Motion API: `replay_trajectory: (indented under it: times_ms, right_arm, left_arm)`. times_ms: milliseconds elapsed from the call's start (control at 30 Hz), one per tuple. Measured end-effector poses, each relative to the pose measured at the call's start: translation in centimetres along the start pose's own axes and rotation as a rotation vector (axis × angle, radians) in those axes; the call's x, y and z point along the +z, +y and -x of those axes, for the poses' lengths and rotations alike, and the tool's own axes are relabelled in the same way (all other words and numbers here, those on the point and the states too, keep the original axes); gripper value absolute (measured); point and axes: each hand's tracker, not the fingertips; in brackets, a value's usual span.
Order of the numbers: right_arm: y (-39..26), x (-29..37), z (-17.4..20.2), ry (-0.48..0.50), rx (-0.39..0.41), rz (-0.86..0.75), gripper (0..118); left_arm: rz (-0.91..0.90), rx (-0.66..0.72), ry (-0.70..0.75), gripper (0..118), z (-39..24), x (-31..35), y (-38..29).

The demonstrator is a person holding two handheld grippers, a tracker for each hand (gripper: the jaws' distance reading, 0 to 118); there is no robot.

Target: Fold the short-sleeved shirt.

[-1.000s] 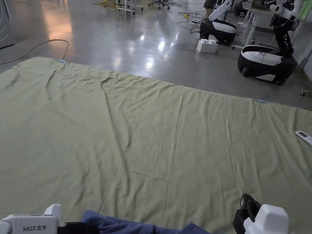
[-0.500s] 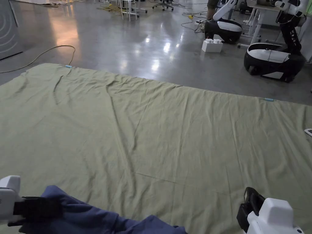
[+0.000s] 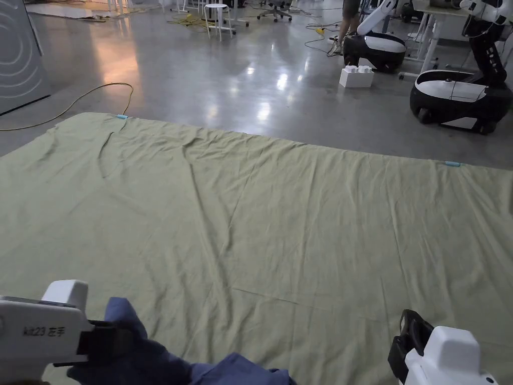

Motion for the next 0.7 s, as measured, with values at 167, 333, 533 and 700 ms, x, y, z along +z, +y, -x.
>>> replay_trajectory:
  times_ms: [167,333,533,700]
  right_arm:
    - [-0.2,0.1,-0.4,-0.007,-0.005,0.004,2]
    - [-0.5,0.4,-0.9,-0.02,-0.017,0.011,2]
    - [-0.8,0.8,-1.4,-0.03,-0.026,0.017,2]
    - [-0.8,1.1,-1.9,-0.048,-0.045,0.015,2]
  left_arm:
    - [0.008,-0.043,-0.045,14,-4.4,-1.2,-0.2]
    - [0.055,-0.091,-0.047,14,-8.3,-5.2,-1.2]
    - [0.142,-0.104,-0.06,14,-13.5,-12.0,-3.9]
    - [0.18,-0.128,0.007,14,-15.6,-16.4,-6.1]
